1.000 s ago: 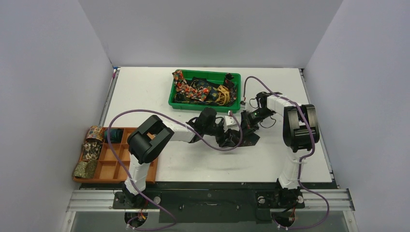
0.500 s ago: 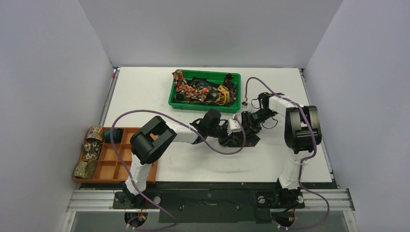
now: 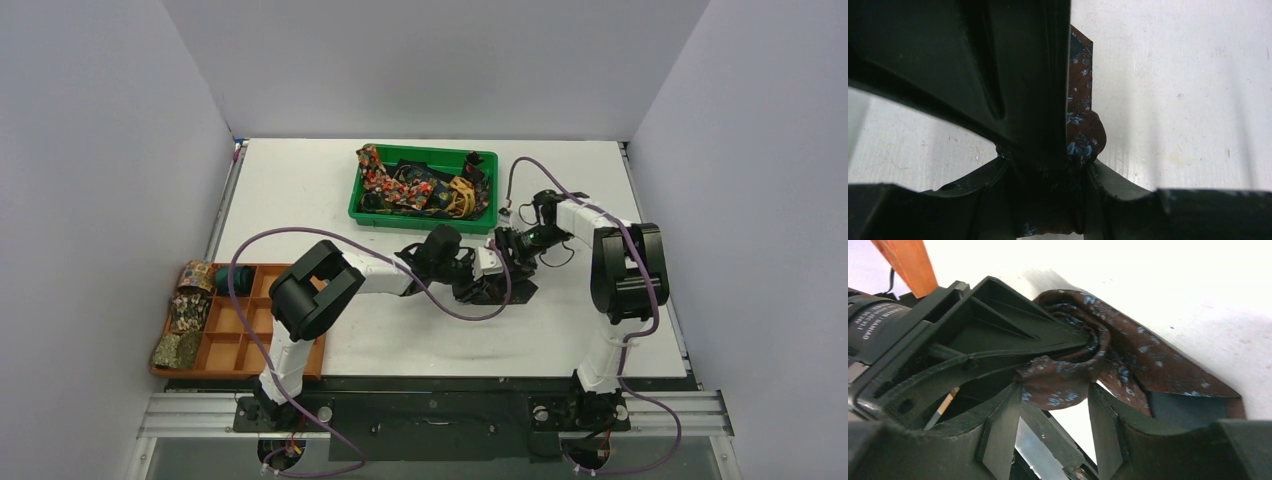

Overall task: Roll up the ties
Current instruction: Roll the tie at the center of the board.

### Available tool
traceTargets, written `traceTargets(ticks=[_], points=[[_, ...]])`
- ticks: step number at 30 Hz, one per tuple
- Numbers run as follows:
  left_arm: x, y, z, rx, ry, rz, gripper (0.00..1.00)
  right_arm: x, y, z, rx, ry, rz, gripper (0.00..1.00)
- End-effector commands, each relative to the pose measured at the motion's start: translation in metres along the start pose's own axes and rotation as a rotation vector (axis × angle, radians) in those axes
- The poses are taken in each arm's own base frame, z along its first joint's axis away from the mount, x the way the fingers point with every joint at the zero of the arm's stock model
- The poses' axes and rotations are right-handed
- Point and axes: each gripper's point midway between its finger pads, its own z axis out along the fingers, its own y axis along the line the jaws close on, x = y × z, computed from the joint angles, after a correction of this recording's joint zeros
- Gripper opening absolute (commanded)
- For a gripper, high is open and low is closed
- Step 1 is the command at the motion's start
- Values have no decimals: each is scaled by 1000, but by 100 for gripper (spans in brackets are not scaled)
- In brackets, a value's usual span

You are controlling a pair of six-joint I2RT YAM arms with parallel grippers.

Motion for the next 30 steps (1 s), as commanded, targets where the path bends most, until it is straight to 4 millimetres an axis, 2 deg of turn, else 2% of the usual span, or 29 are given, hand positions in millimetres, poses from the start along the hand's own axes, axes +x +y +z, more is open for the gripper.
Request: traceTargets(ticks=[1, 4, 6, 8, 9, 11, 12, 16, 20, 25, 30], points=[[57, -15, 1, 14, 189, -80, 32, -3, 32, 3, -112, 2, -35, 49], [58, -15, 1, 16, 192, -85, 32, -1, 42, 3, -137, 8, -43, 49], [59, -16, 1, 18, 195, -88, 33, 2, 41, 5, -121, 17, -50, 48], [58, -16, 1, 18, 194, -89, 33, 6, 30, 9, -77, 33, -52, 35], [58, -16, 0, 17, 193, -88, 33, 7, 23, 10, -48, 39, -53, 21], [56, -17, 0, 19, 190, -88, 35, 9, 8, 12, 4, 55, -40, 3], [53, -17, -1, 21, 181, -89, 39, 10, 0, 13, 22, 61, -28, 0], [35, -14, -2, 21, 118, -84, 56, 14, -29, 12, 92, 80, -10, 0], [7, -7, 0, 5, 31, -70, 66, 19, -46, 10, 103, 102, -11, 0], [-26, 0, 3, 1, -89, -44, 69, 21, -61, 6, 123, 110, -11, 0], [-36, 2, 11, 17, -147, -49, 68, 20, -75, 2, 151, 112, -14, 0]])
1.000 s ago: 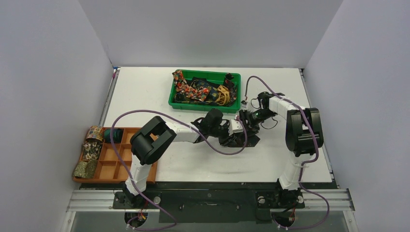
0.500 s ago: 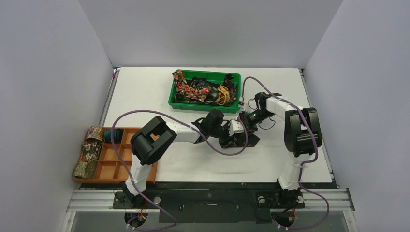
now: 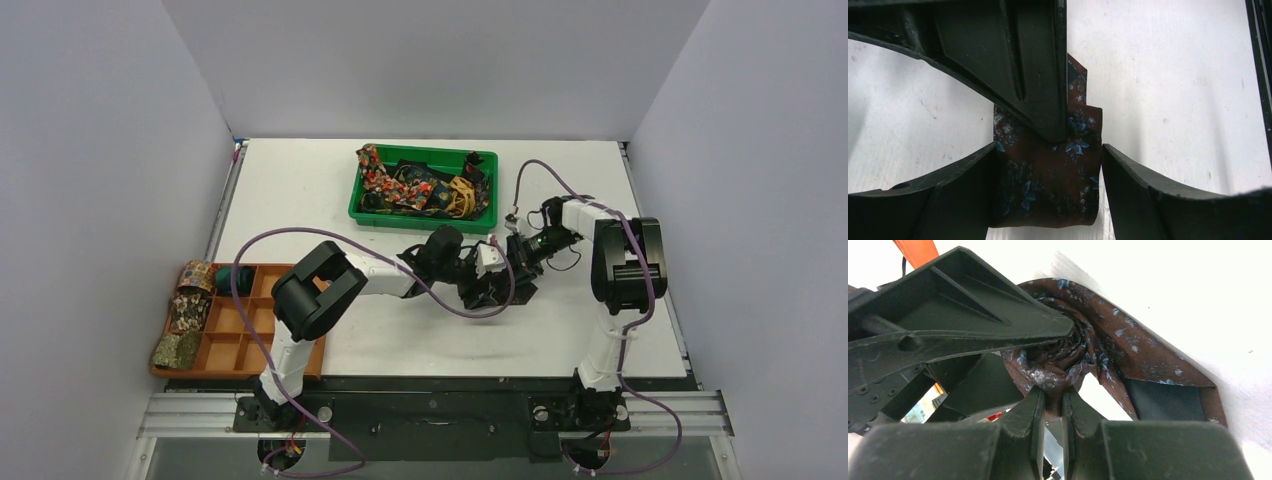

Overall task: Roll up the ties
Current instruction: Roll the tie at the center of the board.

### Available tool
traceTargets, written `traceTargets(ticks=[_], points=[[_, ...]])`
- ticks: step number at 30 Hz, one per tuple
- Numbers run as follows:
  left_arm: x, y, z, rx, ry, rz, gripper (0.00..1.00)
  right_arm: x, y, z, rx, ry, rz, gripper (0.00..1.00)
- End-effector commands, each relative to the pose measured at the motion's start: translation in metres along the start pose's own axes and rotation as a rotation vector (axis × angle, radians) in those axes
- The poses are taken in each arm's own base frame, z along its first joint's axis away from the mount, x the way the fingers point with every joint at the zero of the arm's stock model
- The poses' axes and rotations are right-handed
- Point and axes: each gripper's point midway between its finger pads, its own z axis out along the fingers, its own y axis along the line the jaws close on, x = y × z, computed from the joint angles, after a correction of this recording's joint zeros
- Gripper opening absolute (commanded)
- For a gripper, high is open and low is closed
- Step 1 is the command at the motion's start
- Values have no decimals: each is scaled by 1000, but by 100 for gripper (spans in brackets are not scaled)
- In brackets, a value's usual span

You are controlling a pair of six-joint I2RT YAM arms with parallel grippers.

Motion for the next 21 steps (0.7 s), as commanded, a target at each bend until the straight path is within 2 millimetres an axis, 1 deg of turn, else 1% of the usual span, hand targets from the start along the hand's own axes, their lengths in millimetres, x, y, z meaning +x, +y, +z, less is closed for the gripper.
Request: traceTargets(ticks=[1, 4, 7, 8, 9, 10, 11, 12, 13, 14, 15, 16, 17, 18, 19, 20, 21], points=[[-21, 5, 8, 17, -98, 1, 67, 5, -64, -1, 226, 59, -59, 0], [-17, 8, 12, 26, -105, 3, 64, 3, -69, -5, 236, 53, -58, 0], [-10, 6, 16, 50, -97, 11, 57, -2, -73, -7, 241, 43, -58, 0], [-11, 6, 17, 52, -96, 13, 54, -5, -73, -7, 242, 39, -59, 0], [-11, 8, 18, 49, -95, 16, 50, -6, -74, -7, 243, 39, -56, 0], [-8, 9, 19, 47, -83, 10, 49, -8, -74, -7, 246, 34, -58, 0], [-7, 12, 19, 40, -78, 17, 44, -10, -75, -7, 248, 30, -59, 0], [-2, 12, 20, 35, -55, 9, 40, -11, -75, -7, 251, 27, -58, 0], [-2, 17, 21, 17, -42, 20, 31, -12, -73, -7, 244, 27, -55, 0], [6, 16, 21, 17, -9, 3, 27, -13, -70, -8, 239, 23, -59, 0], [9, 20, 20, 0, 8, 7, 22, -14, -63, -11, 225, 14, -59, 2], [16, 19, 19, -4, 36, -6, 20, -14, -57, -13, 213, 5, -60, 11], [20, 21, 19, -17, 53, -4, 20, -16, -45, -17, 191, -21, -62, 21], [27, 19, 17, -14, 82, -19, 20, -15, -38, -19, 180, -31, -62, 26], [32, 20, 16, -26, 99, -22, 20, -16, -25, -24, 163, -60, -66, 36], [37, 18, 15, -29, 120, -31, 20, -15, -18, -26, 156, -69, -65, 40], [41, 16, 13, -27, 131, -29, 20, -16, -7, -31, 144, -93, -64, 44]])
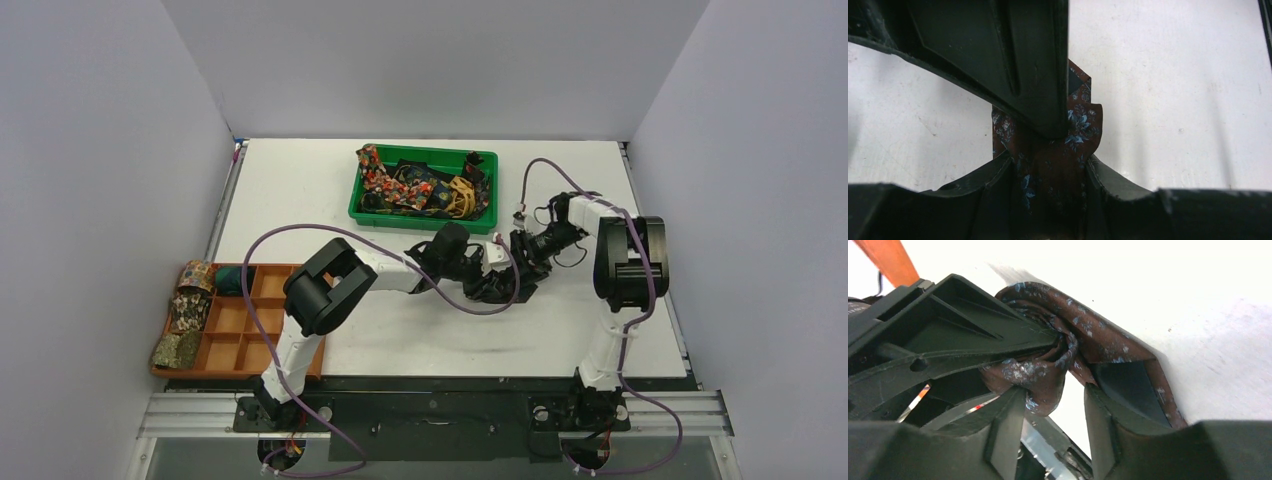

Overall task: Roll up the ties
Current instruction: Roll the tie at the center of the board.

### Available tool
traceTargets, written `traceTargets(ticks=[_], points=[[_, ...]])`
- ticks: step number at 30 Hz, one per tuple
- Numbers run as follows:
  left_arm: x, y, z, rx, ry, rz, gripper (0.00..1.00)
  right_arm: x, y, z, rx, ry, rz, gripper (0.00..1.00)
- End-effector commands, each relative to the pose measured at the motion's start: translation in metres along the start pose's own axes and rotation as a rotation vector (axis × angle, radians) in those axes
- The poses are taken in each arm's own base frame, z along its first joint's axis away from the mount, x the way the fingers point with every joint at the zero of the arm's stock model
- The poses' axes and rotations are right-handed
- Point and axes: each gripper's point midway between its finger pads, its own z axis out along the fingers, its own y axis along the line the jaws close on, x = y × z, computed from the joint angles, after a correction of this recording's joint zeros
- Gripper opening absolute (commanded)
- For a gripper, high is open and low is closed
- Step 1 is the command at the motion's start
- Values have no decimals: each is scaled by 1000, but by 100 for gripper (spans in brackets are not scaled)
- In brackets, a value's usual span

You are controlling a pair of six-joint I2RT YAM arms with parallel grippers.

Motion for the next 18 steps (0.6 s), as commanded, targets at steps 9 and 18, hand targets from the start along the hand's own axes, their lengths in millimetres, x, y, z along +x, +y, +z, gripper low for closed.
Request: traceTargets(ticks=[9, 18], points=[[49, 5, -6, -68, 187, -38, 27, 5, 44, -6, 90, -46, -121, 46], [46, 5, -6, -66, 187, -42, 30, -5, -9, 9, 305, 23, -148, 30]])
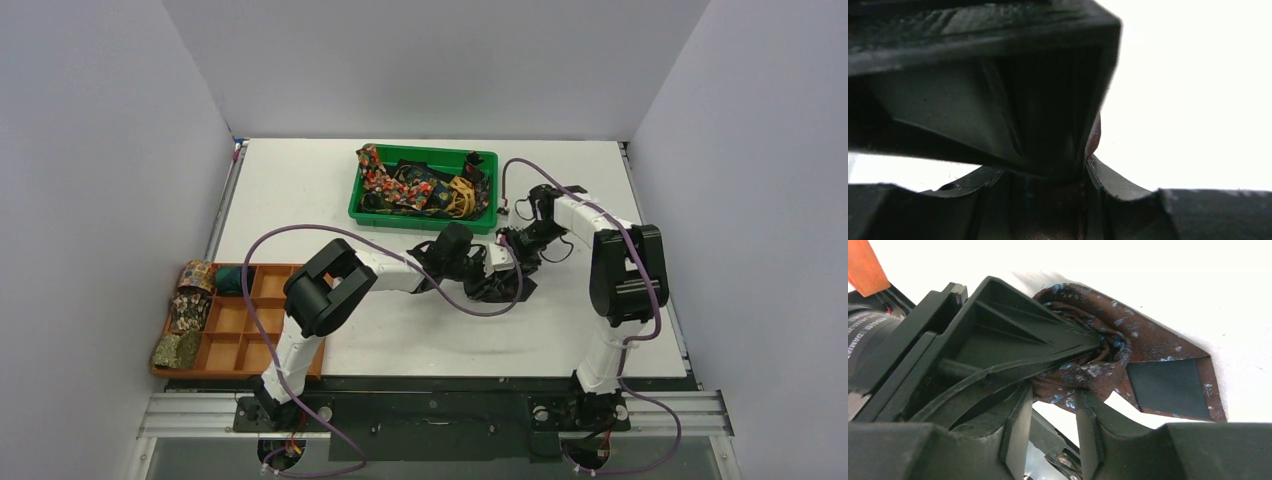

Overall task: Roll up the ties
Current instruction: Roll the tie at the center of the board.

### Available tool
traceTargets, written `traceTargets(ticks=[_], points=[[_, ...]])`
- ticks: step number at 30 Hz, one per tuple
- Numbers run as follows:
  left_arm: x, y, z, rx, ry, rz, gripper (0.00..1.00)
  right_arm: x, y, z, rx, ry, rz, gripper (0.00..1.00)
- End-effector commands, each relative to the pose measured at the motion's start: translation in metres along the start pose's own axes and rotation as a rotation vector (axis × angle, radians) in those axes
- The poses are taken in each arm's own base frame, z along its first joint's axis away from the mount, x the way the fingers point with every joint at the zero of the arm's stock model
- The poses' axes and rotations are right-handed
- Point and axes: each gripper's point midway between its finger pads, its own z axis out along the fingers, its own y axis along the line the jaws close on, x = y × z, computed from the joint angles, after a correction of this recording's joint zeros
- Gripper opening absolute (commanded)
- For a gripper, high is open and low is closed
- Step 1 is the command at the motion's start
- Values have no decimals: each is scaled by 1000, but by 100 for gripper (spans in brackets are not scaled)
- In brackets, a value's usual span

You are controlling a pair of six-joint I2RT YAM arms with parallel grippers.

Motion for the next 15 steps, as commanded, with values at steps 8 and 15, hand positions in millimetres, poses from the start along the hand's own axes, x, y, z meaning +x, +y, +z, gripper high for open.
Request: traceTargets(ticks=[8, 15], points=[[16, 5, -9, -25, 62, -70, 58, 11, -67, 17, 194, 111, -17, 0], [-13, 10, -4, -16, -35, -26, 59, 14, -84, 13, 206, 115, -20, 0]])
